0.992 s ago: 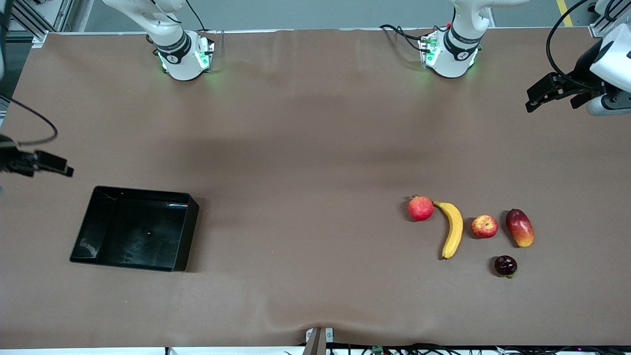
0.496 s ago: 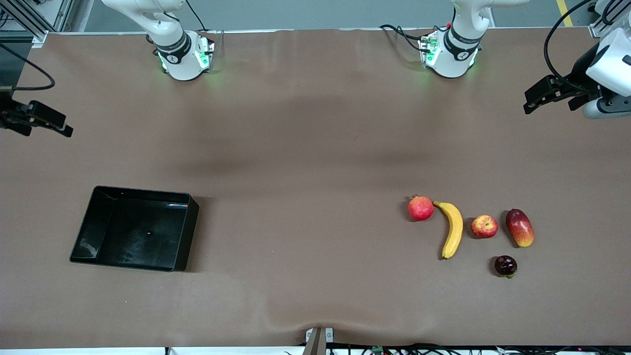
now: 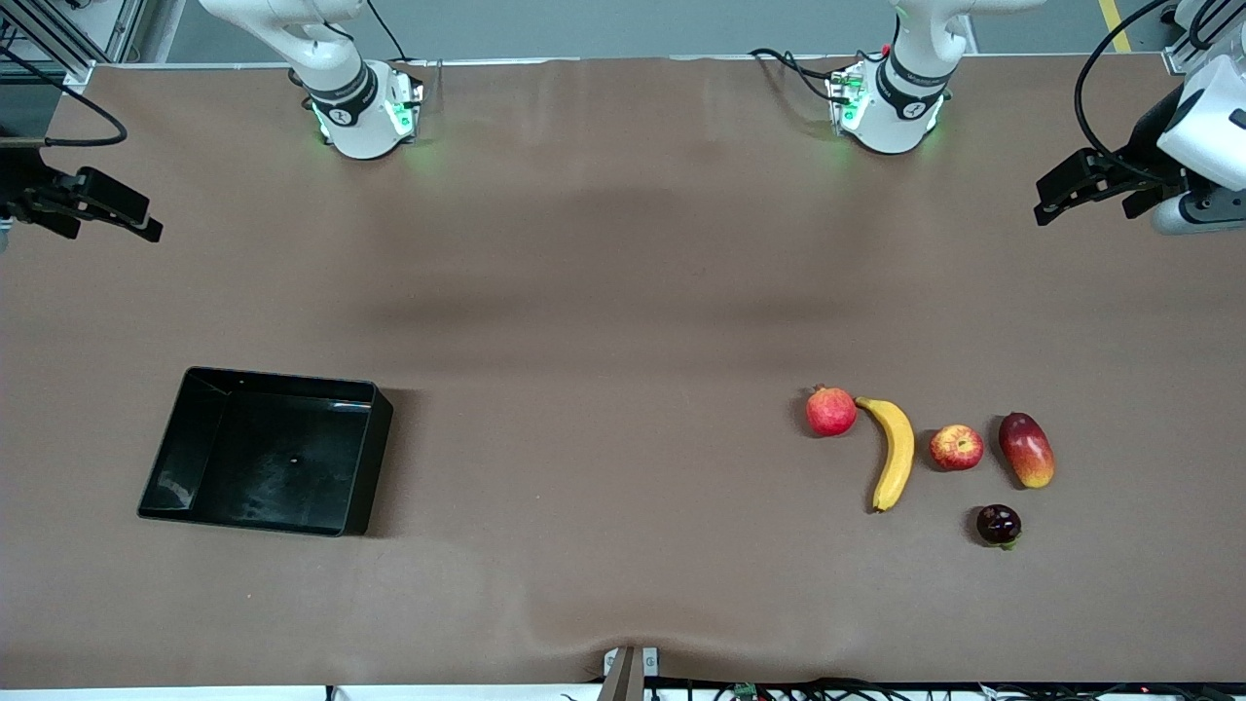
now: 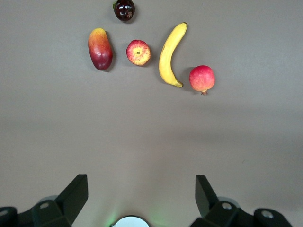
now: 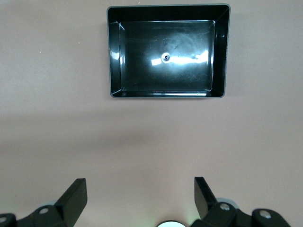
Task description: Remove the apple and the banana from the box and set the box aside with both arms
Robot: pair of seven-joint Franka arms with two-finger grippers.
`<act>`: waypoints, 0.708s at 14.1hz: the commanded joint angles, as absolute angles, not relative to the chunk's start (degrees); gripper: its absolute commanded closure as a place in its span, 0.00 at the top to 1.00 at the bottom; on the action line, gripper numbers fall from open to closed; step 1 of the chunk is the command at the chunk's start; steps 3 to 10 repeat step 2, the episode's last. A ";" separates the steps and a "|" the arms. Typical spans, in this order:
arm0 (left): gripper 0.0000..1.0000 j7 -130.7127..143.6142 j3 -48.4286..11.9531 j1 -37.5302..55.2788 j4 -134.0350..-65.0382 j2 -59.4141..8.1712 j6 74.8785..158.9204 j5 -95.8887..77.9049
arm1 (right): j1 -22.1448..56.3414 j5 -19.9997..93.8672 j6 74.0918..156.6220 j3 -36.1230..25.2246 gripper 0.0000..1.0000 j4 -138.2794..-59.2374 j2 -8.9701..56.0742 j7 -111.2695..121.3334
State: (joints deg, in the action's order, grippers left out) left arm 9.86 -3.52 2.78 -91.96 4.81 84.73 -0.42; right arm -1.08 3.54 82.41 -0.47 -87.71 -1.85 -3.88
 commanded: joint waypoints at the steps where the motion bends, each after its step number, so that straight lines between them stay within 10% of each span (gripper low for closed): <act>1: 1.00 8.70 -3.52 3.08 -90.70 4.22 83.85 0.53 | -0.97 3.08 82.44 -0.70 1.00 -89.30 -3.43 -3.78; 10: 1.00 8.61 -3.52 2.99 -90.70 4.22 83.85 0.53 | -0.97 3.08 82.44 -0.70 1.00 -89.38 -3.43 -3.00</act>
